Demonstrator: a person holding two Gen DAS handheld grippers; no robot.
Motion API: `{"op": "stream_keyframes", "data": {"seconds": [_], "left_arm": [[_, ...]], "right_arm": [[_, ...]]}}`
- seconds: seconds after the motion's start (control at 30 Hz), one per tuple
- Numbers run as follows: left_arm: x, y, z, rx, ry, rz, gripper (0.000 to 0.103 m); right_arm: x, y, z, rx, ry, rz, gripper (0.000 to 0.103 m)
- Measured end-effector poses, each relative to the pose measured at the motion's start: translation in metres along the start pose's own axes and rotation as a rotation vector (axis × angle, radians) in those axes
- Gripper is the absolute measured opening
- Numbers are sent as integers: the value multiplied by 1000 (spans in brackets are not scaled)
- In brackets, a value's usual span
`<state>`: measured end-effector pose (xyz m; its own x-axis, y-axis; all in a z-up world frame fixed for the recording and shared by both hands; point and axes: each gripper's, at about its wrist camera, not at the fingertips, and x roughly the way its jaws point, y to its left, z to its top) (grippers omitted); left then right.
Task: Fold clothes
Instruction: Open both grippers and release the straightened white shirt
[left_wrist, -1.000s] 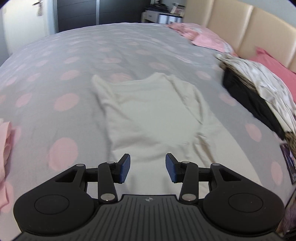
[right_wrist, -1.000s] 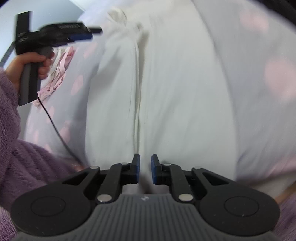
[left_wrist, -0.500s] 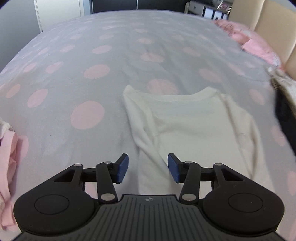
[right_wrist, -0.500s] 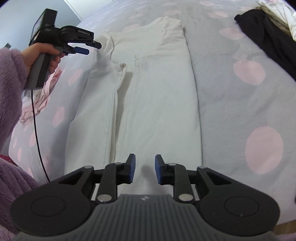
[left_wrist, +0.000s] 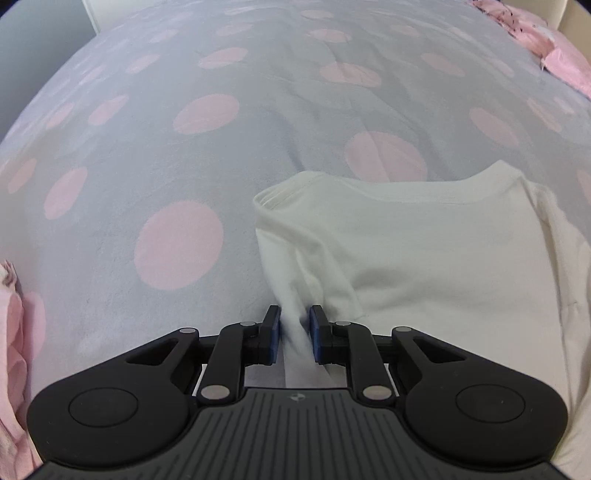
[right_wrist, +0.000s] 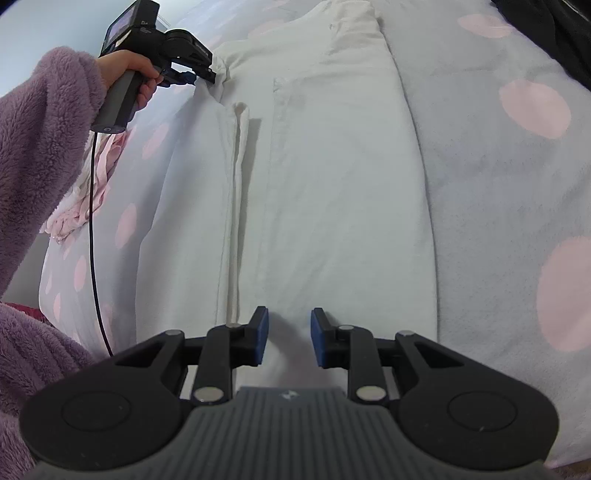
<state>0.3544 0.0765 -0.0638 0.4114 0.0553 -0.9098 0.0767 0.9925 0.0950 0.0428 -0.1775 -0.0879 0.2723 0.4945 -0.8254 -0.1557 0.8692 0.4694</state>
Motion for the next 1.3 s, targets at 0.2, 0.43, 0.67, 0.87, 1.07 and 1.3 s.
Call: {"op": "stream_keyframes", "data": {"seconds": [0.2, 0.43, 0.67, 0.87, 1.07, 1.3], "left_arm": [[-17, -5, -9, 17, -85, 45, 19], [-83, 1, -52, 52, -222, -27, 39], [-141, -2, -137, 136, -218, -142, 44], [-165, 2, -213, 183, -181, -178, 44], [-183, 8, -273, 219, -140, -217, 44], [-201, 14, -326, 280, -73, -308, 44]], "right_arm": [[-6, 10, -11, -47, -33, -22, 34], [-21, 23, -28, -148, -81, -15, 42], [-30, 32, -48, -233, -86, -19, 46], [-32, 38, -68, -297, -66, -11, 46], [-31, 35, -87, -325, -23, 1, 46], [-31, 42, -110, -356, 55, 93, 45]]}}
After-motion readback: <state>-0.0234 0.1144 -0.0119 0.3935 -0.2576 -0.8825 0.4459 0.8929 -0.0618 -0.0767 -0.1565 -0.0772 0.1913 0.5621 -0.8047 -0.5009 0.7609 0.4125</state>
